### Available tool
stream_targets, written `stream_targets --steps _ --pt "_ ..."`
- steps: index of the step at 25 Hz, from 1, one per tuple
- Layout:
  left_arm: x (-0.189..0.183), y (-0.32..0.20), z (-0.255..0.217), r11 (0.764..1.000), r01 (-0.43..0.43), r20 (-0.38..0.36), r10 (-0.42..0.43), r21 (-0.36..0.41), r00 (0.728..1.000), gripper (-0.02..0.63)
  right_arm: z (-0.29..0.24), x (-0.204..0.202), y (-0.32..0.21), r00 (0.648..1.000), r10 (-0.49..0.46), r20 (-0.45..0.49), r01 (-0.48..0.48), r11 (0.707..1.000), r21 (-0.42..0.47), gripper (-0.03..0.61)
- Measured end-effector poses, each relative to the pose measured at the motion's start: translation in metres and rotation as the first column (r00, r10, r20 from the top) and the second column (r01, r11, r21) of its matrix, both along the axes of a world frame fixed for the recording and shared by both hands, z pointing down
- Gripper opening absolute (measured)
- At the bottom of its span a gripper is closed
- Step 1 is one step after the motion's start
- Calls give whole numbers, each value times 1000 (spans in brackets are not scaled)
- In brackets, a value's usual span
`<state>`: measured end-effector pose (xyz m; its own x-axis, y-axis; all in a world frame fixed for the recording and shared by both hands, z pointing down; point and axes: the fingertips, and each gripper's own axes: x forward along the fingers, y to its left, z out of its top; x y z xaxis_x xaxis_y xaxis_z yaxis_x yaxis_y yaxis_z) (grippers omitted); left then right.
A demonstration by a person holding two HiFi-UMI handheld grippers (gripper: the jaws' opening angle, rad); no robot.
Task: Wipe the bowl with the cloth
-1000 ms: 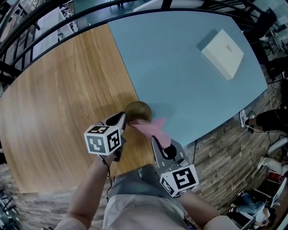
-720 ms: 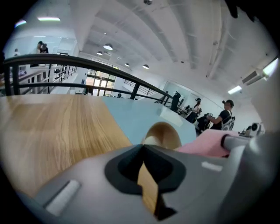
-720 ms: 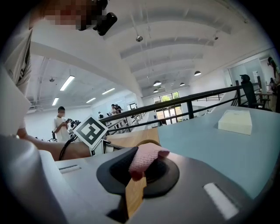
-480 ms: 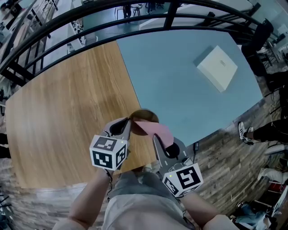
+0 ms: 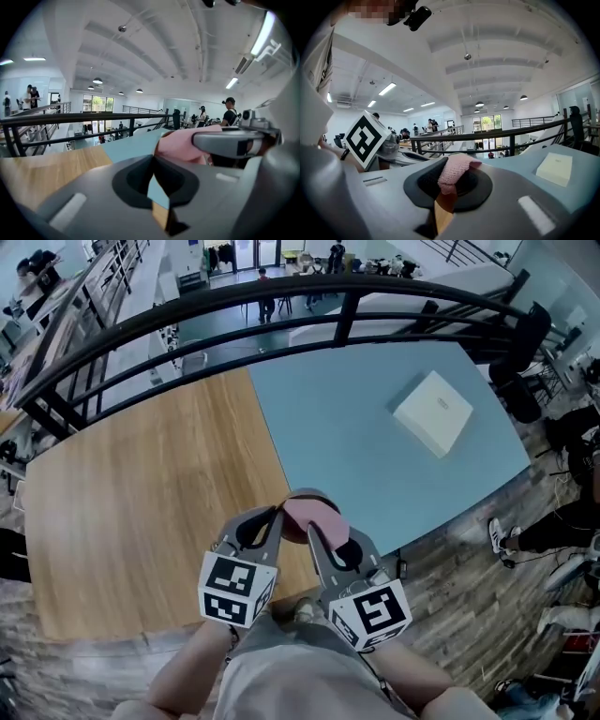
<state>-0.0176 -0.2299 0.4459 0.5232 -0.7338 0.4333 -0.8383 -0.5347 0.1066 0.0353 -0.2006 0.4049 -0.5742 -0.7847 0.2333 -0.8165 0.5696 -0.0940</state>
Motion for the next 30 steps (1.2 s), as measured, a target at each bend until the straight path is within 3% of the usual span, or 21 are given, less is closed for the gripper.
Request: stream_targets --steps 10,17,21,26,30 --pt "16 54 -74 991 -51 37 47 126 998 5 -51 -9 37 1000 -29 -6 29 997 68 21" --pt "21 89 -96 970 -98 135 69 221 988 6 -61 -17 54 993 4 -120 13 990 142 21" --pt "15 96 -96 971 -92 151 59 220 987 6 -62 -18 53 991 28 -132 -10 991 135 20" --pt "3 101 -106 968 -65 138 32 242 990 6 -63 -9 51 965 136 -225 -97 980 176 21" --pt "-6 103 -110 970 -39 114 11 240 993 6 -58 -5 53 957 152 -249 -111 979 172 21"
